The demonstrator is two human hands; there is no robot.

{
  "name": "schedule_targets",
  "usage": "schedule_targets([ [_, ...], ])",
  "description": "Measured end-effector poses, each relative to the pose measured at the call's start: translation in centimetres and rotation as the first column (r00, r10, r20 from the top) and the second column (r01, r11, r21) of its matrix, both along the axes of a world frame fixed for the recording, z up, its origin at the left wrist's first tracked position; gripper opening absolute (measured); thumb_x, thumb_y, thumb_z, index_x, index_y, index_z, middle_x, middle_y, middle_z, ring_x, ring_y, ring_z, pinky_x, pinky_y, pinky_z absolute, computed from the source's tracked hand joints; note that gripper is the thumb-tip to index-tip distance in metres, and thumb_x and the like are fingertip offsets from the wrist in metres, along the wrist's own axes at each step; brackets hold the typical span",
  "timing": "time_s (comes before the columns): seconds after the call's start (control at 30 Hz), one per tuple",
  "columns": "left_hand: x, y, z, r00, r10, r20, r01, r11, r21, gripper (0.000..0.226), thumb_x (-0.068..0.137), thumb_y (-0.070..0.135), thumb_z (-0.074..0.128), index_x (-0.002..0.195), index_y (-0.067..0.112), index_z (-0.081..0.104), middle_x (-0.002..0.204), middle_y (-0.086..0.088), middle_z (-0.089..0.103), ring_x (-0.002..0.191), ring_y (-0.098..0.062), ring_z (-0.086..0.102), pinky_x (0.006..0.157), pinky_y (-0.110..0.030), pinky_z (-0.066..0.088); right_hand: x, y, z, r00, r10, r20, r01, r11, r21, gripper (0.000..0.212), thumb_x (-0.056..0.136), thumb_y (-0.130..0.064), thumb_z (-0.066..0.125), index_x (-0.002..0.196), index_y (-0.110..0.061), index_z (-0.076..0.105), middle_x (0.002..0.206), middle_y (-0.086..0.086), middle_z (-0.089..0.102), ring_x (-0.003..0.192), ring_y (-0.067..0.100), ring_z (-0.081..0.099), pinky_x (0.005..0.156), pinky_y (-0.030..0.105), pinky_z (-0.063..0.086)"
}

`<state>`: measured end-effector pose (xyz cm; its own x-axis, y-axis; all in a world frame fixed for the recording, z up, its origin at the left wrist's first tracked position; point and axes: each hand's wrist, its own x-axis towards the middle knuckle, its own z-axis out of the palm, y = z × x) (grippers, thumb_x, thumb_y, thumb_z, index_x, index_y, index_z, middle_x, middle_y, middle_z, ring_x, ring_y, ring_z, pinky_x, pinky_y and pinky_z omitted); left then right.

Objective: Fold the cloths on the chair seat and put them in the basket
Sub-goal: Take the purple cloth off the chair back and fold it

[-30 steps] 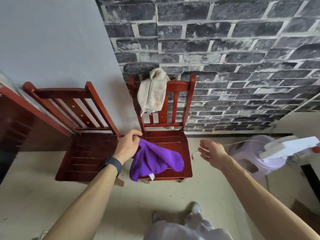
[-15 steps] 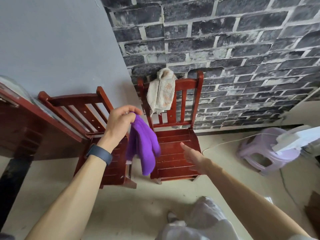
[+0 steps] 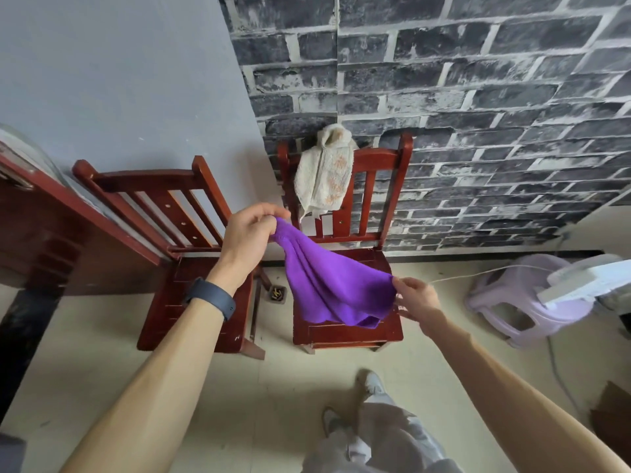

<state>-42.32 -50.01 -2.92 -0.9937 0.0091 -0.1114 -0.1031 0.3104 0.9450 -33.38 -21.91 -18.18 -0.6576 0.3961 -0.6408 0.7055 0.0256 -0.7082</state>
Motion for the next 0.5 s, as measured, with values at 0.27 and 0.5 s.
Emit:
schedule_targets([
  [0.27,1.4,-1.3,-10.0,0.963,0.153,0.223,-0.097,0.965,-0.245,0.045,0.084,-0.004,0.049,0.087,0.029,0.079,0.094,0.006,0.073,0.095,-0.015,0.065,0.09,-0.032,0.052,-1.2,6.4,0.1,0.997,-0.053,-0.056,0.071,0.914,0.4,0.04,0.104,-0.034,0.045,0.117,0.001,0.059,0.106,0.017,0.063,0.101,0.035,0.058,0.079,0.031,0.034],
  [0.5,5.1,-1.3,-13.6,0.633,0.241,0.736,-0.551,0.808,0.209,0.05,0.084,-0.004,0.032,0.105,0.018,0.071,0.11,-0.008,0.063,0.098,-0.023,0.062,0.087,-0.035,0.047,-0.1,8.5,2.6,0.973,-0.099,-0.207,0.073,0.989,-0.13,0.01,0.099,-0.013,0.061,0.098,-0.012,0.071,0.087,0.007,0.066,0.072,0.015,0.059,0.071,0.027,0.05],
])
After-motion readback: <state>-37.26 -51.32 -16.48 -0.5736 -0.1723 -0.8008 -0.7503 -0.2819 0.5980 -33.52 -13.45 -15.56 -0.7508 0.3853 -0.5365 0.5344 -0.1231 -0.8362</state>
